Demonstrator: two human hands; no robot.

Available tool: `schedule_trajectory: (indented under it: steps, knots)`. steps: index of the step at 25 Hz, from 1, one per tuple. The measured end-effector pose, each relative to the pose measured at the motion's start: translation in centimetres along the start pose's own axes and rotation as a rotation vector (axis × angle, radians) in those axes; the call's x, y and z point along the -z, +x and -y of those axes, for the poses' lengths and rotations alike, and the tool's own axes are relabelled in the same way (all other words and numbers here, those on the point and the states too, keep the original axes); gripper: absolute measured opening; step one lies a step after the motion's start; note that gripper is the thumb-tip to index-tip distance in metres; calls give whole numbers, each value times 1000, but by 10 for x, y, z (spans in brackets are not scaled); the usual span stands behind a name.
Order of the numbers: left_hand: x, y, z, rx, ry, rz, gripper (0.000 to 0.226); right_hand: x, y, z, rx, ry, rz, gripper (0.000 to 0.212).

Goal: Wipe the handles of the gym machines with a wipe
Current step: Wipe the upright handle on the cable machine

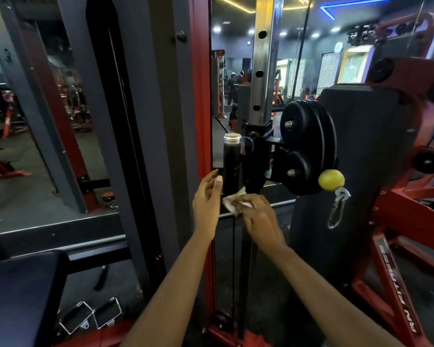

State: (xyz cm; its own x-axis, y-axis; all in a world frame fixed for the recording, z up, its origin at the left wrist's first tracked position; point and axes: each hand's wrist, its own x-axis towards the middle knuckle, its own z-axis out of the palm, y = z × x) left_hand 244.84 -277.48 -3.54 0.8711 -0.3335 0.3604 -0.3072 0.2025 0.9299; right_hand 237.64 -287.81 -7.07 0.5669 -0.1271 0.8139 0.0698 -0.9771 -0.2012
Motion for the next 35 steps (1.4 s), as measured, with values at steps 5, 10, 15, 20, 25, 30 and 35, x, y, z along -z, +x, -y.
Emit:
schedule_trajectory:
  steps: [5,10,15,20,25,30,35]
  knots:
    - [-21,-1,5,-140,75,10,53,26,37,-22,-504,358,-117,27]
    - [-21,-4,8,-236,185,-57,56,12,87,-24,-724,806,221,25]
    - [-16,-1,10,-223,246,-20,54,-12,49,-41,-595,690,259,21]
    - [-19,-1,9,-202,226,-25,54,-28,28,-67,-159,445,184,23]
    - [-22,-2,11,-220,223,-30,55,-25,43,-89,-66,146,268,31]
    - [-29,-7,26,-347,256,-45,62,-26,68,-78,-259,362,297,14]
    - [-28,-5,29,-400,306,-48,63,-28,58,-79,-232,250,439,21]
